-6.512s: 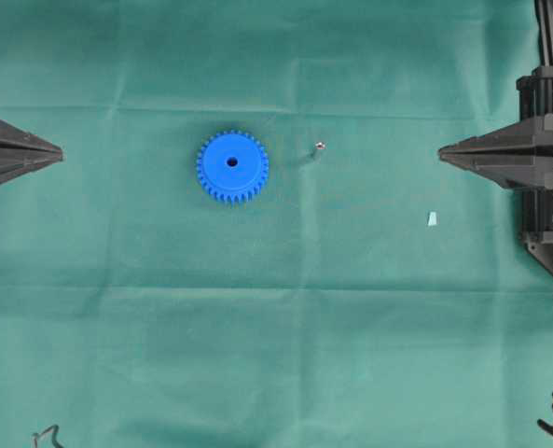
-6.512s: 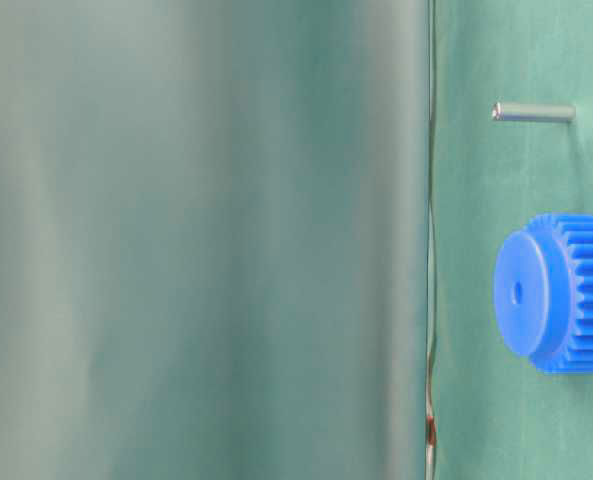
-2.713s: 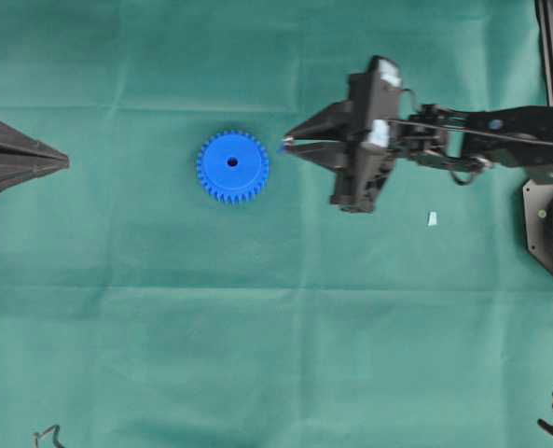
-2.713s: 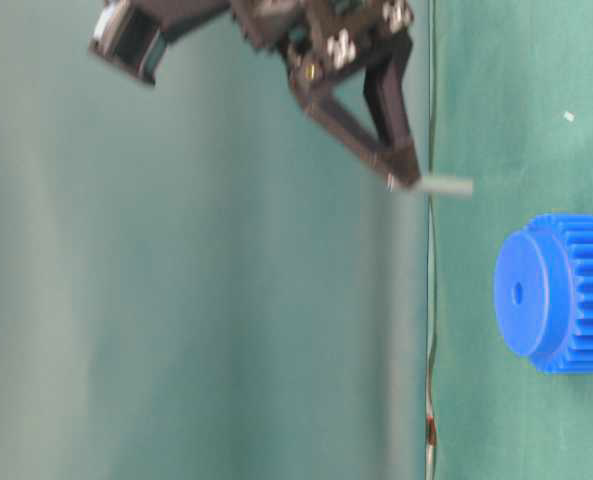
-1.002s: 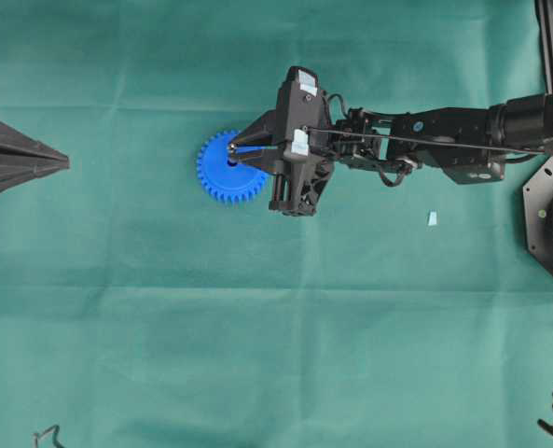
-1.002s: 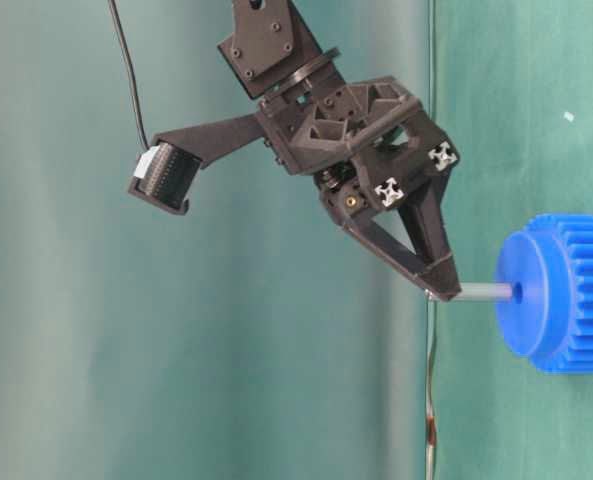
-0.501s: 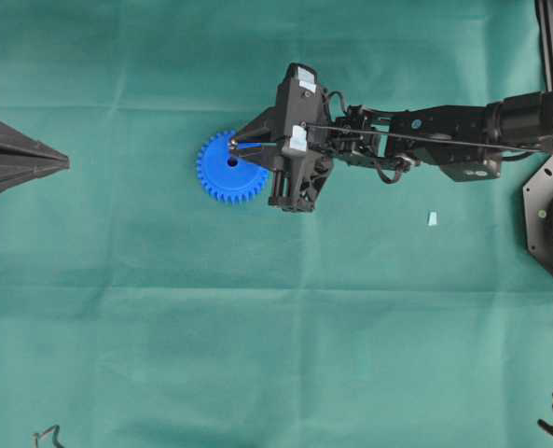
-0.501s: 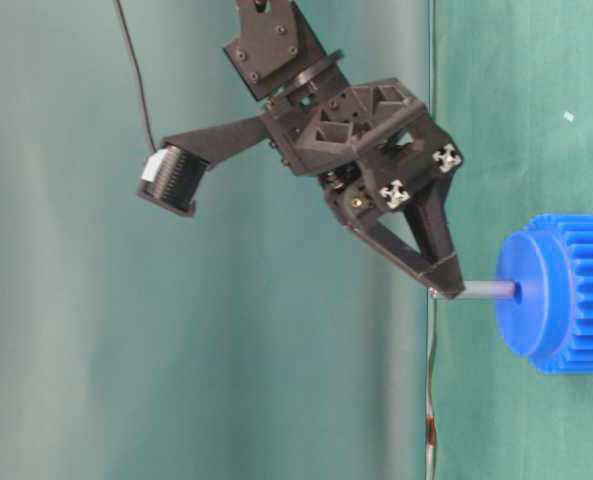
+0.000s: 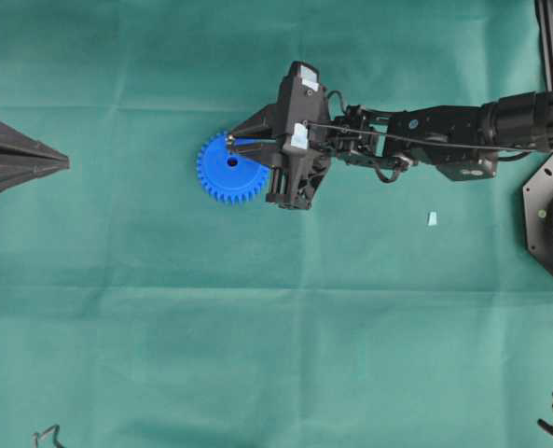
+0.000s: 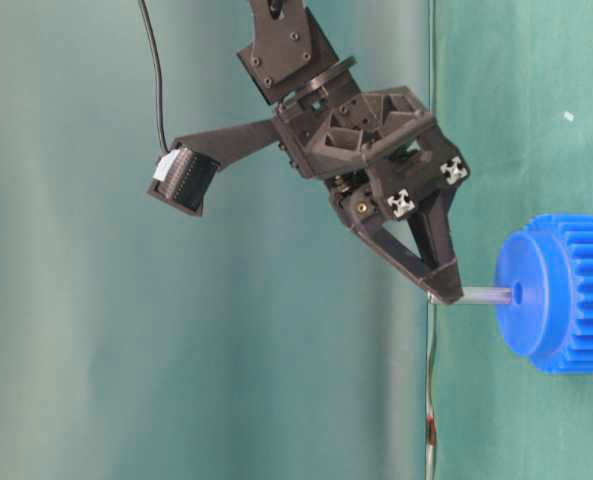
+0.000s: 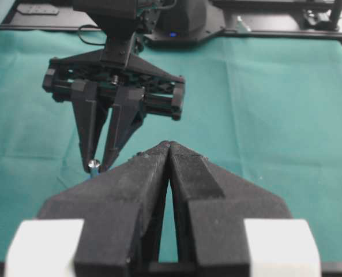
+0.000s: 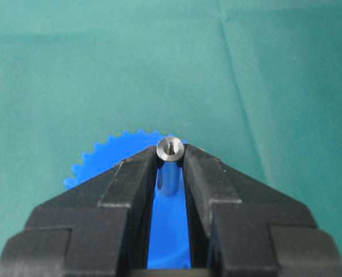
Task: Insert the shaft into the center hole of the gear.
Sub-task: 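Lower the shaft into the gear's center hole with the right gripper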
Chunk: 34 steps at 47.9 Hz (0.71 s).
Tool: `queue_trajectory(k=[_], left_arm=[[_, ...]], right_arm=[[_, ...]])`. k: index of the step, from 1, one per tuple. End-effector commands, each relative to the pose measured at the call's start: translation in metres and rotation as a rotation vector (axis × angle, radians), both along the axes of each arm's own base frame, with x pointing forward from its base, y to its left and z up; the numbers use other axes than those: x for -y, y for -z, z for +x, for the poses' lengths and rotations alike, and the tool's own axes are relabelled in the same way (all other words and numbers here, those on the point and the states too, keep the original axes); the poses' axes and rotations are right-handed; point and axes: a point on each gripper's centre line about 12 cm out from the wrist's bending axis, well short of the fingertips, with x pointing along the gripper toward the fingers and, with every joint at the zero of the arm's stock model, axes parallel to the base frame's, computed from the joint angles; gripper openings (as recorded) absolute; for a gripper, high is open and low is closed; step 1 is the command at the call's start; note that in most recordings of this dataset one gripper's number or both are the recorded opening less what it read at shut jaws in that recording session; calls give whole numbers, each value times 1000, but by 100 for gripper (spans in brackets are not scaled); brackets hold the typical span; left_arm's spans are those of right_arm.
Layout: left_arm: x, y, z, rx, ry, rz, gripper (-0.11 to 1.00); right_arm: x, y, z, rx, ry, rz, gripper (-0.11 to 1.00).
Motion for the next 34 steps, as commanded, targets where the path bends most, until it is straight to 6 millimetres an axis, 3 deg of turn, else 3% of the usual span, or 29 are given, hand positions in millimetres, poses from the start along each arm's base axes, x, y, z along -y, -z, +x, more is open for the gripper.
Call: queue_trajectory(k=[1,12,34], left_arm=[[0,-10,3,26,2,1,0],[0,-10,3,26,2,1,0],[0,-10,3,26,2,0,0]], right_arm=[[-5,-17,-1,44,-7,-4,17],[-10,-26,-4,63,-20,-6,17],[-14,-23,1,60,-30,-6,17]])
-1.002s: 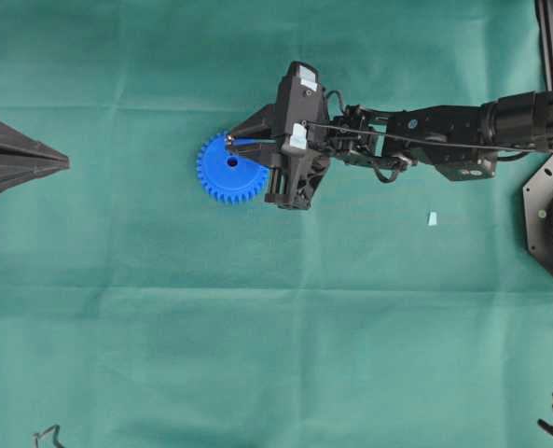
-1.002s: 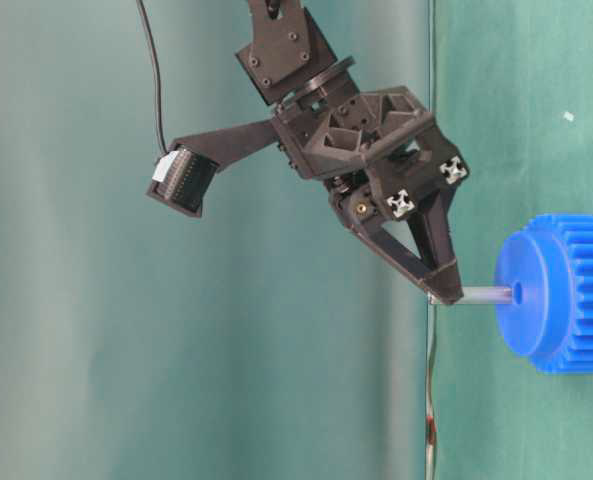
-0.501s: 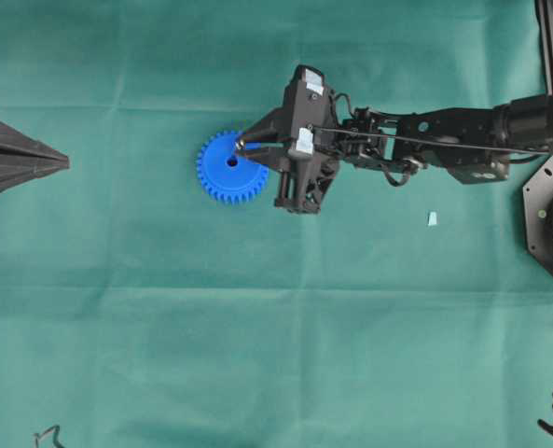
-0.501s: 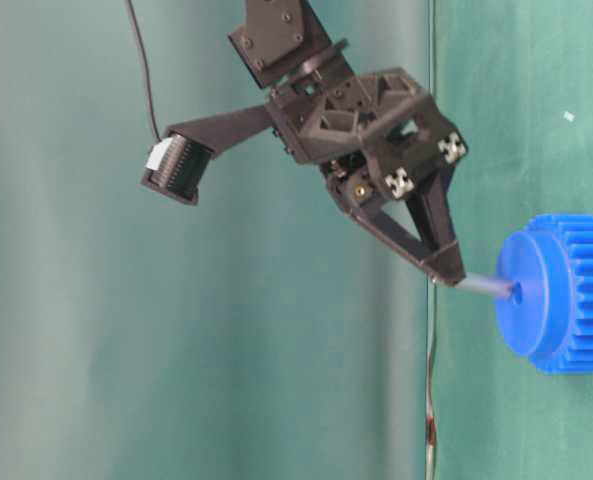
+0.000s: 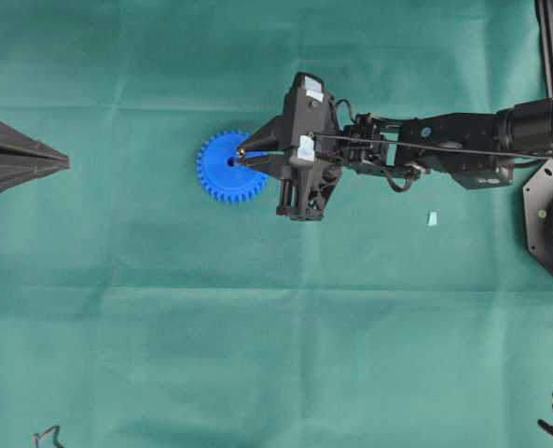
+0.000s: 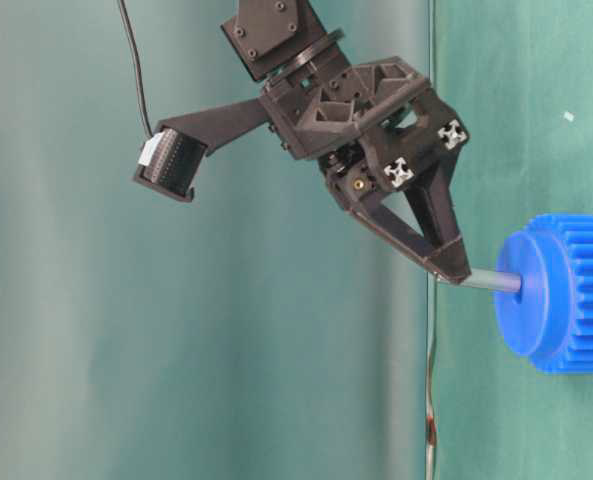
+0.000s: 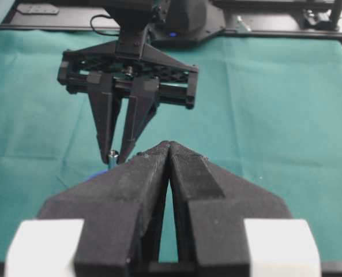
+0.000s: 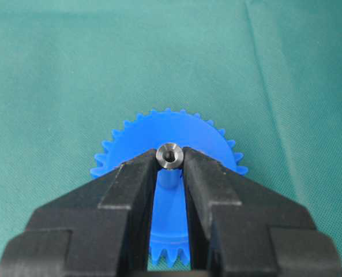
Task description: Insert the shaft into the center hole of the gear.
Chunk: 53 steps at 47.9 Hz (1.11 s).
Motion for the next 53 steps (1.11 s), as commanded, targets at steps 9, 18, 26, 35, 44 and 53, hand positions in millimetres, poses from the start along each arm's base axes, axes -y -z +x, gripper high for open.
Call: queue_trajectory(k=[9,18,26,35,44,53], left_arm=[[0,-10,3,26,2,0,0],[0,-10,3,26,2,1,0],[0,-9,3,25,2,-2,0],[0,-9,3,25,2,0,0],[0,-10,3,26,2,0,0],[0,-10,3,26,2,0,0]], right_arm=[[0,-3,11,23,0,-1,17],[2,1,13,12,3,-1,17],[6,0,13,14,12,0,17],[6,0,13,17,12,-3,17],[7,-3,15,23,8,-9,16],[7,-13,19,38,2,-17,17]])
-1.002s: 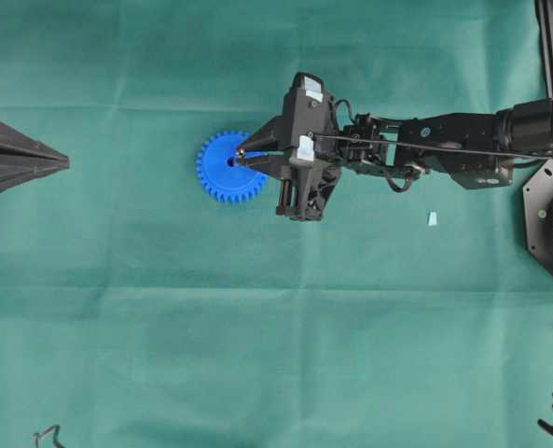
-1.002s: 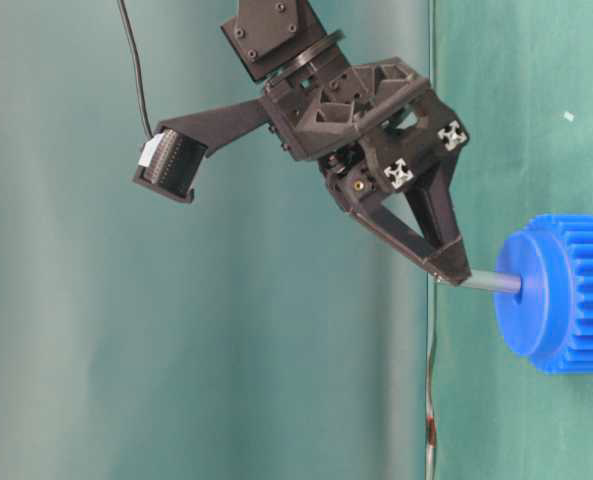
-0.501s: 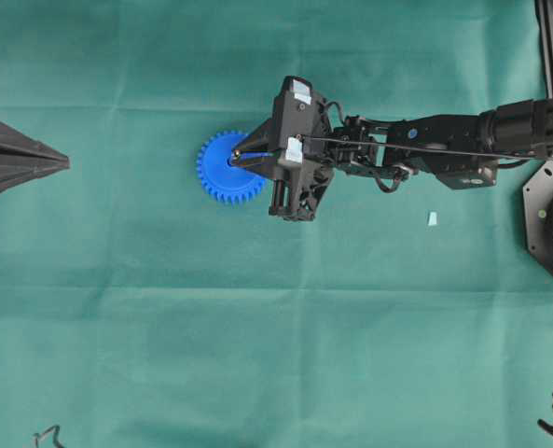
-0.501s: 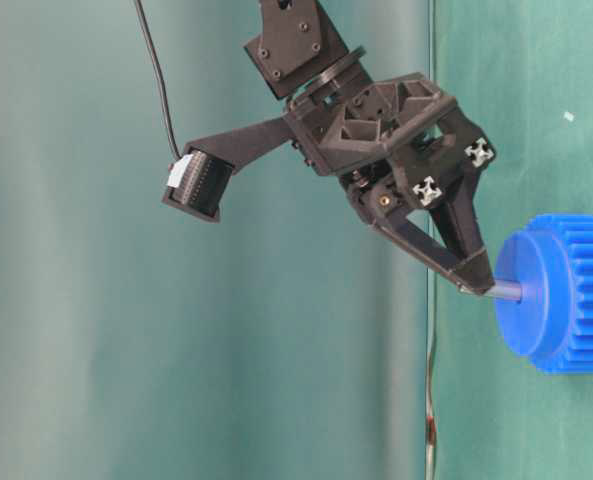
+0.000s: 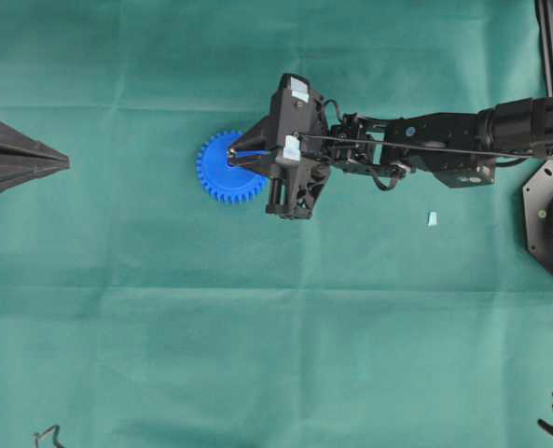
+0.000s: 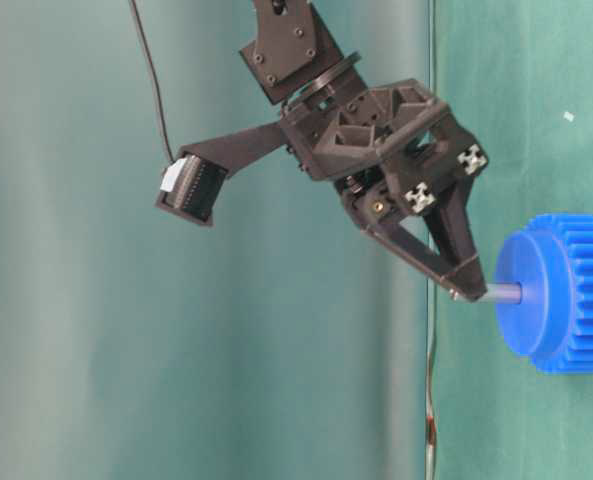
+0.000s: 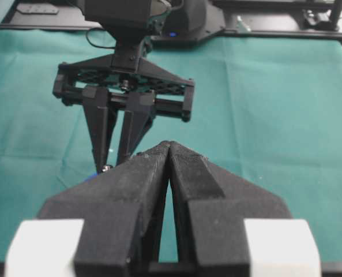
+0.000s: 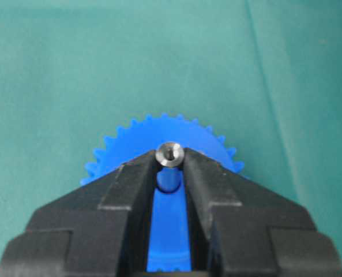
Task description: Insert the shaft into the center hole of the gear.
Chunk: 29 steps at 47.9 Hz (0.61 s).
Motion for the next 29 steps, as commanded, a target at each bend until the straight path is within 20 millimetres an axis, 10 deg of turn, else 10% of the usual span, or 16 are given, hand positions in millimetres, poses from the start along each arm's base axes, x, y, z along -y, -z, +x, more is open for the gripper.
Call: queue_trajectory(k=[1,29], left_arm=[[0,-10,3,26,2,3,0],[0,-10,3,26,2,1,0]], right_arm=[[2,-23,7,53,-1,-11,17],[1,-12,5,0,-6,-2,17]])
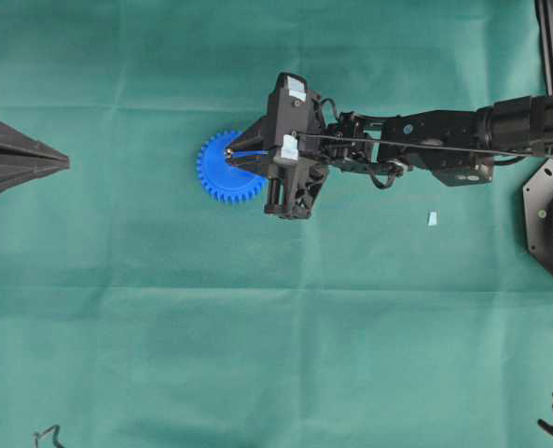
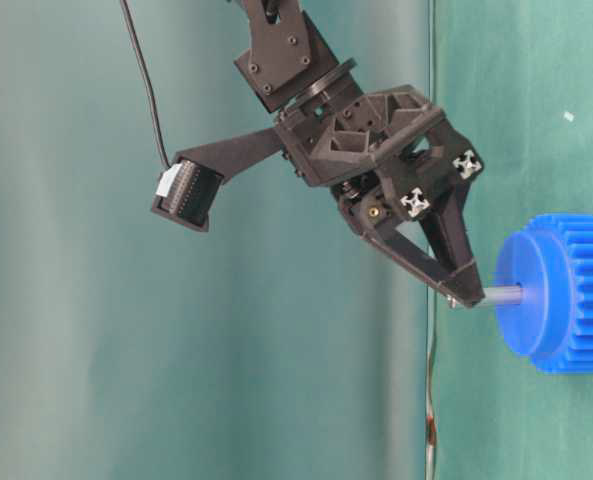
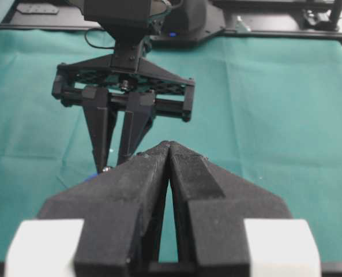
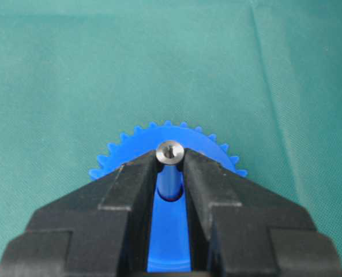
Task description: Insert the shaft into the center hole of the gear.
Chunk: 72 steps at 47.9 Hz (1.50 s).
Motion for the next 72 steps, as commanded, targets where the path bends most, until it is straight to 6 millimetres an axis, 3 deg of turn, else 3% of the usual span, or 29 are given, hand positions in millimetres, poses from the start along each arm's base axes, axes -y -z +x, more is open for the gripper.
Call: queue_trajectory(k=[1,14,29,58,61,69,72], left_arm=[[0,-9,3,21,2,1,0],[0,-9,2,23,2,3,0],[0,-9,3,21,2,3,0],[0,-8,3,20,2,3,0],[0,-8,3,20,2,1,0],[0,-8,3,18,2,3,0],[0,-8,3,18,2,3,0]], right_arm=[[1,-12,5,38,1,-7,17],[1,-6,4,24,1,-5,17],[1,13,3,-21,10,13,16],[1,7,3,-3,13,13,18],[1,1,3,8,12,10,29],[1,-19,1,54,9,0,79],[1,-26,-1,69,6,-5,84]])
